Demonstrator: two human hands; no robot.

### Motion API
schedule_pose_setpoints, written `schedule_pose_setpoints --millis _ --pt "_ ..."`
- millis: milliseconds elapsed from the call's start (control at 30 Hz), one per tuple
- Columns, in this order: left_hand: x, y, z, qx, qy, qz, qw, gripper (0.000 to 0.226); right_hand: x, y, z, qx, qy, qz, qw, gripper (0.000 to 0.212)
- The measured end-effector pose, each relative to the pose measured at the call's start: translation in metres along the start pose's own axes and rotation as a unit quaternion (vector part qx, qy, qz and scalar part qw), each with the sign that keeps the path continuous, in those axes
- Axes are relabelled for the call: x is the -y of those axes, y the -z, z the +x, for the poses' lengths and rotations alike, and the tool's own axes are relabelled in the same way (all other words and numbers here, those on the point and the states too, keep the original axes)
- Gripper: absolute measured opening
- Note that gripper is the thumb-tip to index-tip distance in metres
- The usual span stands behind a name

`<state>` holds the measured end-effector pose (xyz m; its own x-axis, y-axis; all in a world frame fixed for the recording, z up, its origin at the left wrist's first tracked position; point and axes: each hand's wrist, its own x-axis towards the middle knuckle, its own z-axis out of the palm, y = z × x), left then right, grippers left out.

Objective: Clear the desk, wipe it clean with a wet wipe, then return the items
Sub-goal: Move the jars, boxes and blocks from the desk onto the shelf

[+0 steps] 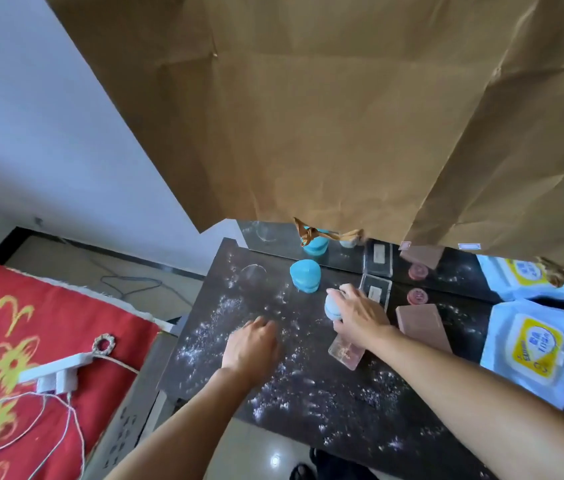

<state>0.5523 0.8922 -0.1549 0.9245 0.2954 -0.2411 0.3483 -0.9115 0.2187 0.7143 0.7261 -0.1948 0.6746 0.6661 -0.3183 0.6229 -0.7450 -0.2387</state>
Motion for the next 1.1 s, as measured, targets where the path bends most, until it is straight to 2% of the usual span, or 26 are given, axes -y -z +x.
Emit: schedule_pose_setpoints --millis 100,200,367,533,767,933,1100 --pt "0.006 0.002 0.032 0.003 -0.011 0.009 1.000 0.023 0.000 -0.007 0.019 0.010 -0.001 0.001 1.000 0.056" --pt "0.009 0.001 0.060 0.008 -0.037 0.031 0.999 0.042 -0.001 -0.013 0.024 -0.007 0.012 -0.011 1.000 0.049" --pt "0.001 0.001 0.113 0.014 -0.087 0.070 0.994 0.068 -0.005 -0.010 0.011 -0.068 0.018 0.015 0.997 0.055" --pt "-0.012 -0.010 0.152 0.075 -0.131 0.094 0.984 0.086 -0.005 -0.011 -0.022 -0.113 -0.044 0.054 0.991 0.057" --pt "-0.019 -0.022 0.153 0.097 -0.224 0.116 0.963 0.077 0.012 -0.027 -0.076 -0.166 -0.157 0.098 0.969 0.059" --pt "-0.027 -0.019 0.128 0.136 -0.281 0.121 0.942 0.071 0.028 -0.030 -0.110 -0.175 -0.229 0.112 0.951 0.055" --pt "-0.063 -0.005 0.096 0.124 -0.332 0.113 0.928 0.065 0.022 -0.023 -0.159 -0.204 -0.284 0.108 0.931 0.058"
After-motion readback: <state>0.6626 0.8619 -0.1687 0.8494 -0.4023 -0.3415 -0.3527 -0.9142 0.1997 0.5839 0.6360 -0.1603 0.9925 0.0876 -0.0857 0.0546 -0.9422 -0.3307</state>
